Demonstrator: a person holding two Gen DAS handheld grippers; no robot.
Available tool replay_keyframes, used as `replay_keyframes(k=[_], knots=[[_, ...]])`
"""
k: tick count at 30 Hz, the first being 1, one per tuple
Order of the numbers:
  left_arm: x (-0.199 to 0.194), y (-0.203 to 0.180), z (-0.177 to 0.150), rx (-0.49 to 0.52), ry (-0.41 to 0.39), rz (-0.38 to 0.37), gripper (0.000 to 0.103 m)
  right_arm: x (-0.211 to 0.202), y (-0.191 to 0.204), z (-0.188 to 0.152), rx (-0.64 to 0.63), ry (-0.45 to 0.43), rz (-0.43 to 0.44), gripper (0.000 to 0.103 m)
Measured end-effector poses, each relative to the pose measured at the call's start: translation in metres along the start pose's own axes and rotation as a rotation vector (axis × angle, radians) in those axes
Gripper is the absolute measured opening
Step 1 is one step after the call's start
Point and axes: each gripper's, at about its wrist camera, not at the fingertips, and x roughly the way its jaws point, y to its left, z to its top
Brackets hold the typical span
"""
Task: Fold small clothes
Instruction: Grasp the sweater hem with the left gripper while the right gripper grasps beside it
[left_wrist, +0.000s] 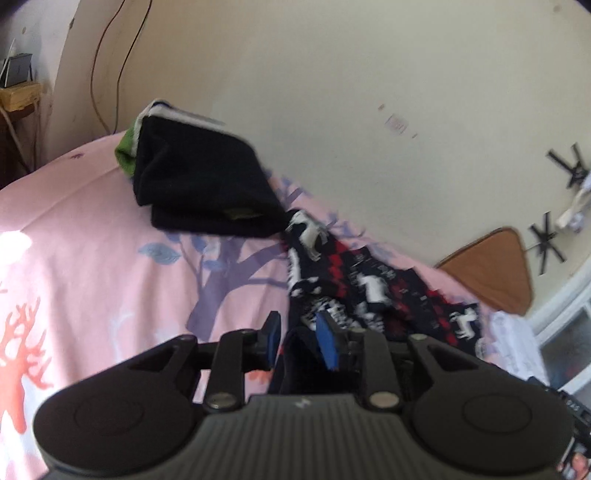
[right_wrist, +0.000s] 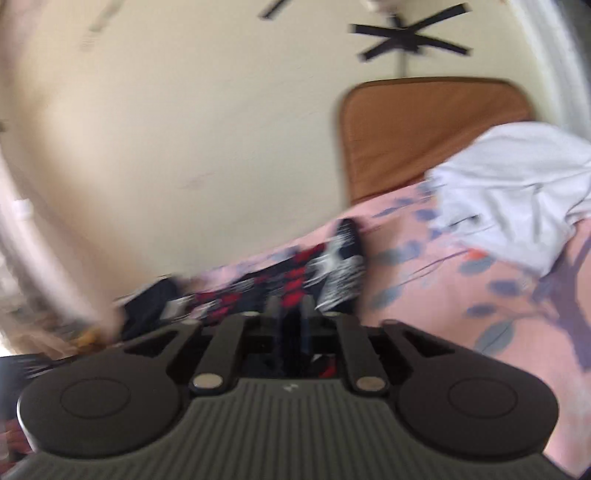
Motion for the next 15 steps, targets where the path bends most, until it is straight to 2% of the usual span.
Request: replay_keyframes(k=[1,2,3,5,6,8,10,11,12,13,15], knots=[[0.003,0.003,-0.005,0.008,0.022,-0.024,0.022,-0.001,-0.002,-0.003,-0.012,0.007,0.004,0.044],[0.001,0.005,-0.010,0.027,0.025,-0.058,0.029,-0.009,-0.006,-0.008,-0.024,0.004,0.058,0.044],[-0.002,0.010,-0.017,0.051,0.020,-0.067,0.044,-0.019,-0.010,-0.014,-0.038,0.000,0.090,0.046],[-0.009,0.017,-0.027,0.068,0.004,-0.044,0.057,-0.031,-0.013,-0.025,-0.068,0.017,0.077,0.054],[-0.010,0.019,-0.031,0.074,0.015,-0.056,0.057,-0.035,-0.012,-0.032,-0.076,0.037,0.074,0.057],[-0.007,0.022,-0.036,0.083,0.055,-0.094,0.057,-0.036,-0.018,-0.044,-0.060,0.080,0.089,0.058],[0.000,0.015,-0.043,0.121,0.078,-0.095,0.050,-0.034,-0.011,-0.054,-0.044,0.109,0.113,0.056],[0.005,0.009,-0.046,0.155,0.088,-0.085,0.025,-0.032,-0.006,-0.057,-0.060,0.119,0.123,0.051],[0.010,0.003,-0.050,0.194,0.103,-0.063,0.008,-0.030,0.002,-0.060,-0.088,0.128,0.119,0.015],[0.013,-0.002,-0.053,0.234,0.103,-0.029,0.007,-0.030,0.008,-0.060,-0.117,0.116,0.094,0.008],[0.012,-0.007,-0.057,0.318,0.074,0.033,0.007,-0.039,0.012,-0.060,-0.175,0.076,0.029,0.007]])
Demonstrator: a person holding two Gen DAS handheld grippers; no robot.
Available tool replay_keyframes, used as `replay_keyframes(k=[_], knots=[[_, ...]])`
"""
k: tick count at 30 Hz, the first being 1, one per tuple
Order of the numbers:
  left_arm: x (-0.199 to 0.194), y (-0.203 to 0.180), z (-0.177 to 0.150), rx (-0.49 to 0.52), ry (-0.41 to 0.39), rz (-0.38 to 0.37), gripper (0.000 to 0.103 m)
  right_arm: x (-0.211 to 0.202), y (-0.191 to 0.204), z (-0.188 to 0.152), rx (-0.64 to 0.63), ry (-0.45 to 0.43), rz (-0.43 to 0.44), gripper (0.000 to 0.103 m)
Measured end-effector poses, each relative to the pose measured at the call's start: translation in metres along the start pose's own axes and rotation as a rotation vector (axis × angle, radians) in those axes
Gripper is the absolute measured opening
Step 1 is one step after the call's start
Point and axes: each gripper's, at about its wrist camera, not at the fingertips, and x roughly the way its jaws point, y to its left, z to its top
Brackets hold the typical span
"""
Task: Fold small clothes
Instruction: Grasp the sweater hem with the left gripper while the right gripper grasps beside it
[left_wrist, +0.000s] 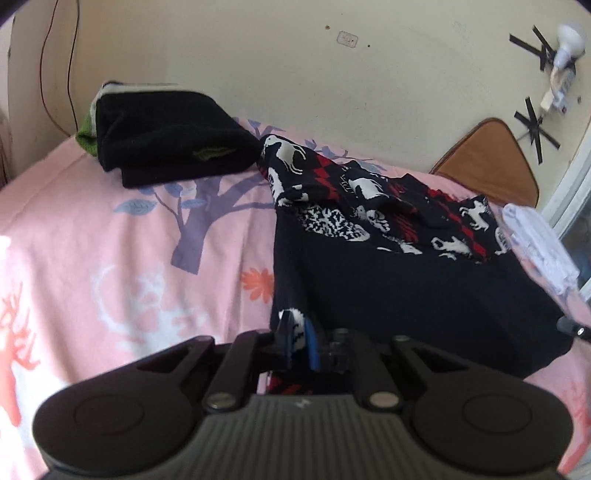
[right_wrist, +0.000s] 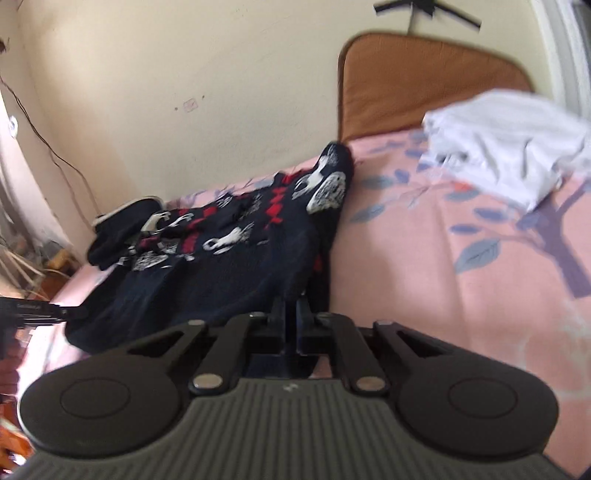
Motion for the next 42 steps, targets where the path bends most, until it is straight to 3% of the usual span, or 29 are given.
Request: replay_keyframes(k=[2,4,6,9,14,17,19,23,26,28,32,33,34,38,42], knots=[[0.001,0.007,-0.002,0.024,0.011,0.042,0.008,-0.003,-0.009,-0.001,0.006,0.026,-0.050,0.007],[0.004,0.019,-0.003,-0.010,0.035,-0.003,0.010,0.002,-0.021,-0.010,0.025,0.095,-0.060,0.007],[0.002,0.021,0.000,0.003,0.049,0.004,0.024,-0.001,-0.019,-0.010,-0.025,0.105,-0.048,0.010],[-0.014,0.016,0.012,0.047,0.011,0.004,0.035,-0.013,-0.017,0.013,-0.071,0.034,-0.040,0.029],[-0.025,0.000,0.073,0.061,-0.128,-0.005,0.043,0.004,-0.006,0.078,-0.148,-0.050,-0.025,0.029],[0.013,-0.031,0.123,0.105,-0.134,-0.050,0.051,0.054,0.006,0.121,-0.154,-0.030,0.065,0.036],[0.053,-0.051,0.153,0.132,-0.100,-0.066,0.052,0.099,0.017,0.147,-0.164,0.019,0.117,0.050],[0.154,-0.077,0.197,0.143,0.005,-0.035,0.055,0.195,0.028,0.180,-0.136,0.148,0.098,0.051],[0.215,-0.081,0.210,0.130,0.080,-0.009,0.061,0.254,0.026,0.189,-0.107,0.227,0.087,0.055],[0.244,-0.079,0.208,0.113,0.132,0.022,0.058,0.284,0.026,0.188,-0.120,0.272,0.077,0.060],[0.256,-0.076,0.201,0.102,0.148,-0.039,0.010,0.317,0.027,0.178,-0.143,0.363,0.098,0.059],[0.252,-0.078,0.201,0.098,0.137,-0.046,0.010,0.319,0.029,0.174,-0.161,0.378,0.125,0.042],[0.247,-0.081,0.201,0.103,0.119,-0.049,0.010,0.318,0.032,0.172,-0.187,0.375,0.129,0.015],[0.208,-0.103,0.199,0.114,0.026,-0.082,0.009,0.276,0.043,0.178,-0.223,0.262,0.157,0.012],[0.131,-0.111,0.180,0.158,-0.104,-0.138,0.009,0.197,0.052,0.181,-0.280,0.134,0.206,0.012]])
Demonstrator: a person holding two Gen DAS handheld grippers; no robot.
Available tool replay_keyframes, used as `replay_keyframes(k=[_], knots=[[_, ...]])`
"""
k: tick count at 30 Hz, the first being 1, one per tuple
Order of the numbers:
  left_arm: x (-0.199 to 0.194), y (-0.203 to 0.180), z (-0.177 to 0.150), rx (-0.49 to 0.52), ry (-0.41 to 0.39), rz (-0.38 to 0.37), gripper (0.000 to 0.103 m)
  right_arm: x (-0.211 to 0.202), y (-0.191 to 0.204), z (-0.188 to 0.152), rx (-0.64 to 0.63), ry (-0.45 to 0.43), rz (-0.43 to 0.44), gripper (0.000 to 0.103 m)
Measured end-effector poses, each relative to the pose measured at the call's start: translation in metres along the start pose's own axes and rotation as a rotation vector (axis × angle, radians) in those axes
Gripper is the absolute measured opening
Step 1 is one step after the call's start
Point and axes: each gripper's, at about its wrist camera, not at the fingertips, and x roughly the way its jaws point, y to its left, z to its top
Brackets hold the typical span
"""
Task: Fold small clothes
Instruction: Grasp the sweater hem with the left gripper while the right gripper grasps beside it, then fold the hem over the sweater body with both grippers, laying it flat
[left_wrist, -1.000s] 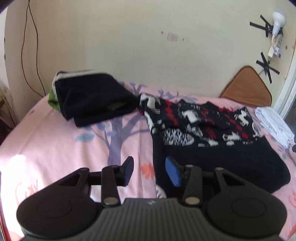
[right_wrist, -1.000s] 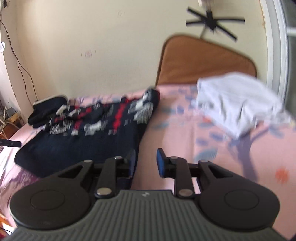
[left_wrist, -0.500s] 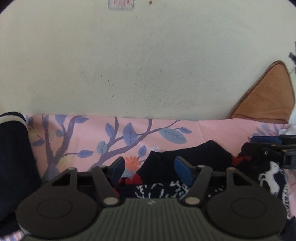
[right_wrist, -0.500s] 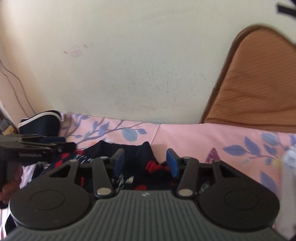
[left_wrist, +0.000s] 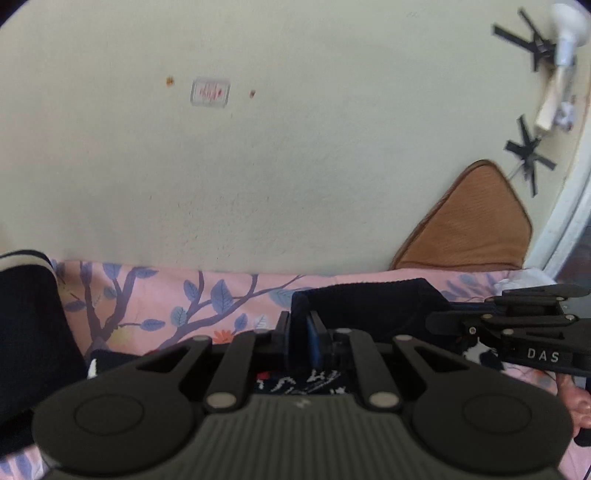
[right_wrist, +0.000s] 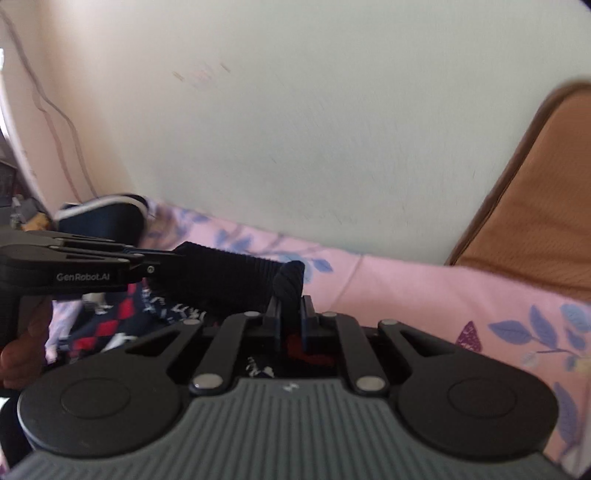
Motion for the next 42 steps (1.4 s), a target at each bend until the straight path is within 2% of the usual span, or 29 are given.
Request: replay_keyframes(k=[2,5,7,10,13,14,15,16,19,21,25,27,29,31,32,33,34,35,36,38,40,42], knots=[[-0.046,-0.011,-0.014,0.033,-0.074,-0.025,0.009,-0.045,0.017,-0.013,-0.059,-0.058,0.011,0.012],[-0.111,-0.017,-0.051,0.029,-0.153,-0.081,0.009,-0.104,0.043,-0.045,-0.155,-0.123,0.033,0.012],[-0.142,-0.019,-0.083,0.011,-0.165,-0.111,0.010,-0.135,0.062,-0.076,-0.206,-0.135,0.043,0.012],[-0.166,-0.021,-0.133,-0.005,-0.116,-0.106,0.011,-0.156,0.086,-0.130,-0.225,-0.109,0.036,0.012],[-0.162,-0.013,-0.173,-0.066,0.011,-0.066,0.016,-0.150,0.107,-0.181,-0.245,-0.044,0.005,0.013],[-0.160,-0.008,-0.186,-0.094,0.046,-0.080,0.025,-0.143,0.110,-0.192,-0.229,-0.010,0.008,0.014],[-0.164,-0.004,-0.195,-0.116,0.063,-0.092,0.032,-0.139,0.113,-0.200,-0.218,0.002,-0.006,0.020],[-0.170,0.000,-0.202,-0.126,0.066,-0.100,0.032,-0.137,0.115,-0.203,-0.211,-0.006,-0.023,0.022],[-0.202,0.012,-0.207,-0.130,-0.003,-0.102,0.039,-0.158,0.105,-0.195,-0.133,-0.054,0.022,0.030],[-0.220,0.025,-0.198,-0.170,-0.069,-0.105,0.042,-0.173,0.097,-0.188,-0.068,-0.112,0.057,0.032],[-0.224,0.042,-0.173,-0.236,-0.141,-0.119,0.040,-0.190,0.091,-0.174,-0.013,-0.222,0.013,0.034],[-0.206,0.038,-0.161,-0.218,-0.133,-0.096,0.039,-0.185,0.089,-0.169,0.020,-0.253,0.006,0.034],[-0.178,0.035,-0.155,-0.195,-0.093,-0.059,0.038,-0.172,0.089,-0.166,0.040,-0.241,-0.020,0.034],[-0.145,0.033,-0.156,-0.149,-0.012,0.022,0.036,-0.153,0.087,-0.167,0.045,-0.200,-0.057,0.036],[-0.128,0.034,-0.161,-0.129,0.048,0.091,0.030,-0.141,0.080,-0.170,0.052,-0.148,-0.093,0.039],[-0.127,0.031,-0.165,-0.093,0.017,0.123,0.031,-0.128,0.070,-0.175,0.068,-0.084,-0.165,0.046],[-0.128,0.028,-0.166,-0.074,0.024,0.130,0.031,-0.118,0.058,-0.182,0.097,-0.038,-0.223,0.043],[-0.131,0.025,-0.166,-0.065,0.031,0.135,0.031,-0.123,0.047,-0.190,0.139,-0.088,-0.191,0.041],[-0.135,0.025,-0.166,-0.064,0.036,0.130,0.031,-0.130,0.041,-0.192,0.191,-0.092,-0.155,0.041],[-0.147,0.027,-0.163,-0.098,0.026,0.090,0.030,-0.143,0.037,-0.192,0.227,-0.105,-0.138,0.042],[-0.163,0.030,-0.153,-0.138,-0.039,0.011,0.032,-0.149,0.038,-0.191,0.221,-0.111,-0.140,0.043],[-0.166,0.027,-0.141,-0.140,-0.083,-0.018,0.032,-0.152,0.042,-0.184,0.232,-0.135,-0.137,0.043]])
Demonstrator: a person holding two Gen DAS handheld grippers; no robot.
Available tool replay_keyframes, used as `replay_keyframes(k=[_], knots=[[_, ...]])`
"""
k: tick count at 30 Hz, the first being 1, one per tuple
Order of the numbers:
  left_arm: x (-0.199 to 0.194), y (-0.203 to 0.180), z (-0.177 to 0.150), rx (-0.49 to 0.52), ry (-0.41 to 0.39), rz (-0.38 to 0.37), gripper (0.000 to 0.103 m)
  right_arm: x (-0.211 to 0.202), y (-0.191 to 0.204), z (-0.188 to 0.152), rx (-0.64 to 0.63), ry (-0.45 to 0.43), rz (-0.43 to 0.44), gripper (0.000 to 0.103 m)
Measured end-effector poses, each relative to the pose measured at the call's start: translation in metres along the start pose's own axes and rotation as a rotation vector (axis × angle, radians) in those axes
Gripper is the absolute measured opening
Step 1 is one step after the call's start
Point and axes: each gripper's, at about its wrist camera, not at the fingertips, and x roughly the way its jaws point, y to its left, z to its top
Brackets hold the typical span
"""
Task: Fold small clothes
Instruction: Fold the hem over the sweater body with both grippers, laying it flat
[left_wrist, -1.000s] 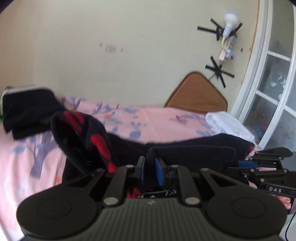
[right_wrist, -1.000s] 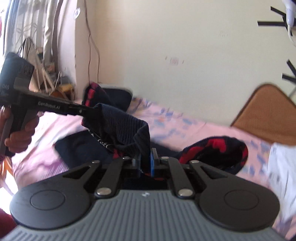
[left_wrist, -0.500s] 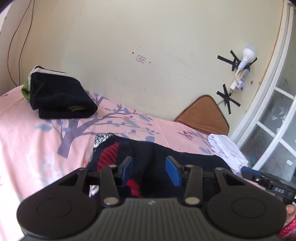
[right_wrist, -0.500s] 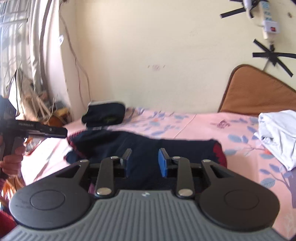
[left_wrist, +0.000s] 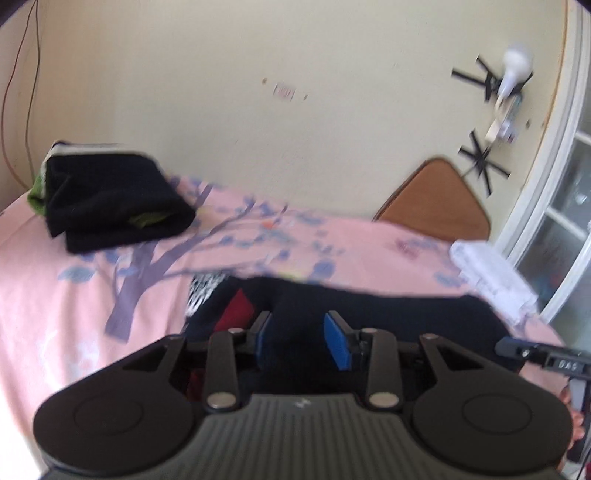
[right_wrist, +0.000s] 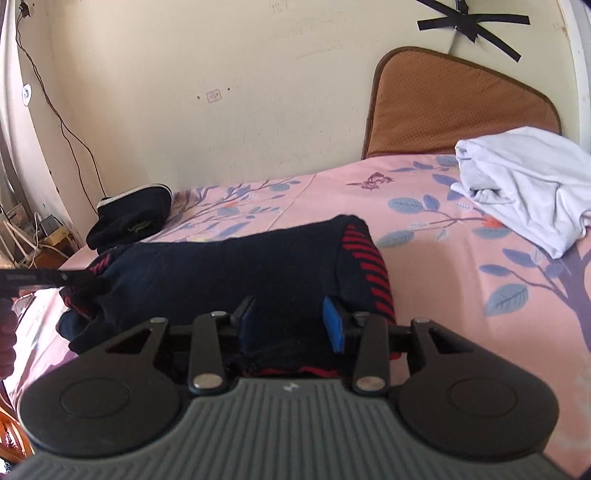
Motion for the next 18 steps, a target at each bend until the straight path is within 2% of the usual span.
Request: replay_keyframes(k=[3,5,7,9,10,12,18], knots=[[0.019,-0.011,0.008,0.034,0.004,-0.002,0.032,0.004,0.008,0.013,0.010,-0.051,0.040,0.044],[0.043,-0.012,0.006,0.031,0.050,-0.005,0.032,0.013,0.010,0.020,0.039,-0.066,0.072,0.048],[0.068,-0.005,-0.002,0.015,0.113,0.048,0.030,0.028,0.008,0.020,0.062,-0.051,0.084,0.052],[0.073,0.001,-0.011,0.023,0.067,0.033,0.031,0.045,0.001,0.015,0.063,0.004,0.020,0.052],[0.072,0.004,-0.016,0.035,0.047,0.026,0.031,0.052,-0.005,0.009,0.063,0.024,0.003,0.049],[0.070,0.004,-0.021,0.049,0.021,0.024,0.031,0.046,-0.010,0.000,0.048,-0.024,0.029,0.044],[0.068,-0.001,-0.022,0.073,0.003,0.036,0.031,0.040,-0.005,-0.005,0.022,-0.060,0.024,0.048]])
